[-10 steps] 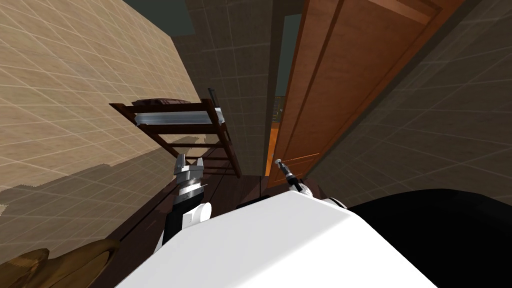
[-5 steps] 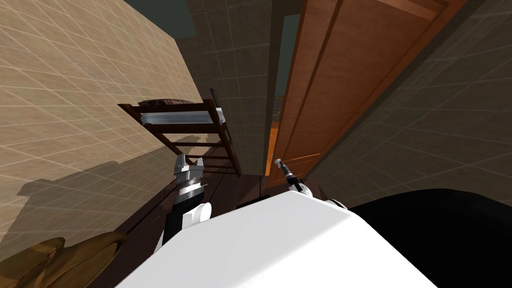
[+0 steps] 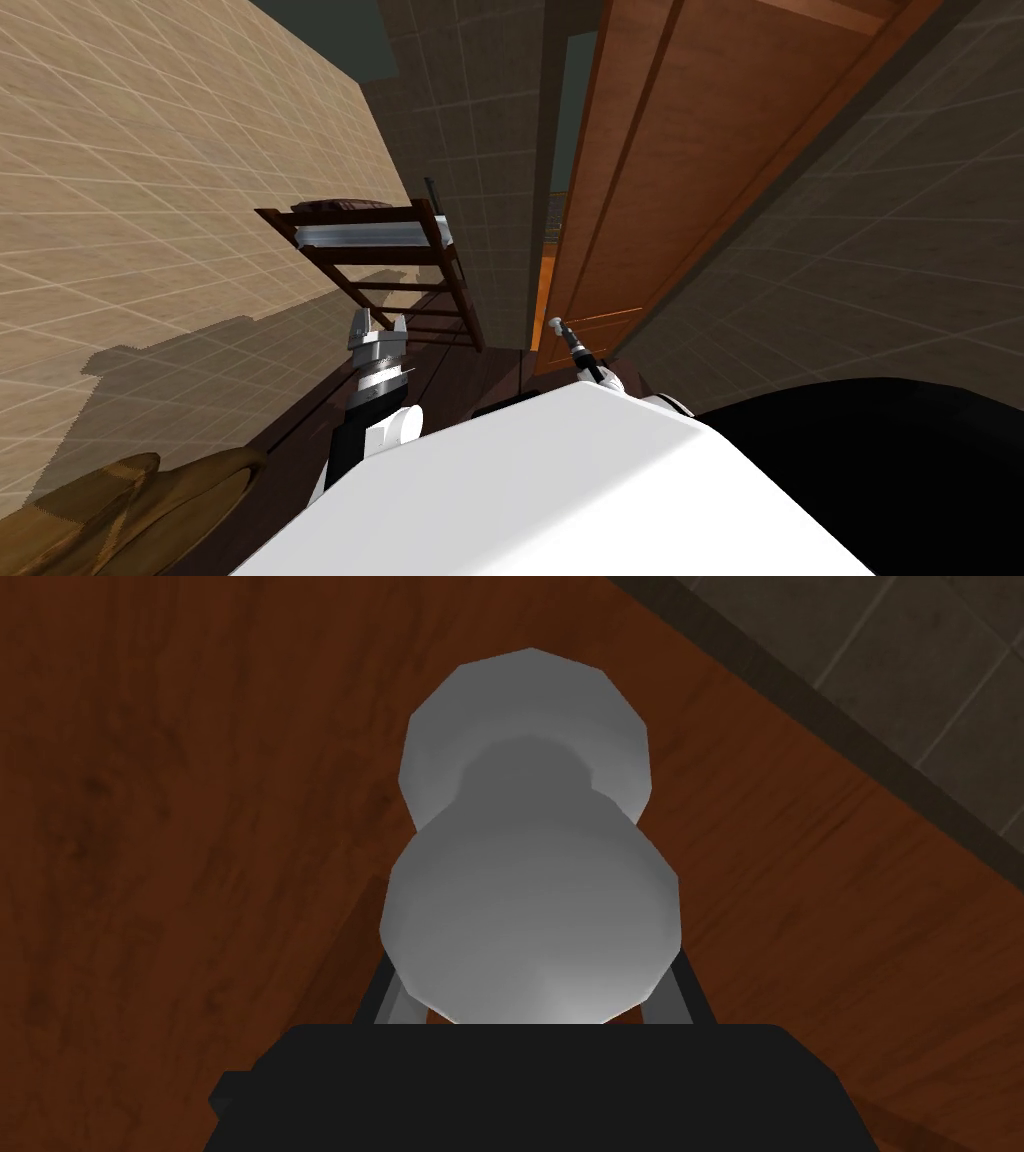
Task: Pull the door open
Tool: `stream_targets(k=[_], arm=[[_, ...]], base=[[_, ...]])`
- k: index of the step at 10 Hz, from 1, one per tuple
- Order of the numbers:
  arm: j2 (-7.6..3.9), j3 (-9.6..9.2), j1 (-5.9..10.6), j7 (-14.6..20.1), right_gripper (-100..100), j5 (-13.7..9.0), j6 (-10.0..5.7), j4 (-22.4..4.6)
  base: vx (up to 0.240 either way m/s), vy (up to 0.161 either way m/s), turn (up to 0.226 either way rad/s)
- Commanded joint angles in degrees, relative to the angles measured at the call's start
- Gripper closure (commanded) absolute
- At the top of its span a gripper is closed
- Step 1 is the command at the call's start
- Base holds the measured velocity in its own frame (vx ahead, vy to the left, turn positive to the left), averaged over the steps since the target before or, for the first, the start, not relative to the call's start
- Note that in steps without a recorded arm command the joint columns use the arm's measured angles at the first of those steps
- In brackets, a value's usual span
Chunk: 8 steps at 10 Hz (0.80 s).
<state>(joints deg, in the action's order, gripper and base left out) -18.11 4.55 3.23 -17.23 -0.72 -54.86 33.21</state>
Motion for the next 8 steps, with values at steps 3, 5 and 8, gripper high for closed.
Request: stream_targets(k=[3, 5, 8], arm=[[1.04, -1.18, -0.67, 4.1, 100, -0.8, 0.94, 1.4], [1.05, -1.50, -0.60, 6.5, 100, -1.5, 1.06, 1.4], [1.08, -2.13, -0.46, 11.2, 100, -3.0, 1.31, 1.5]], base=[[-0.027, -0.016, 0.025], [-0.024, -0.022, 0.051], [-0.043, -0.019, 0.057]])
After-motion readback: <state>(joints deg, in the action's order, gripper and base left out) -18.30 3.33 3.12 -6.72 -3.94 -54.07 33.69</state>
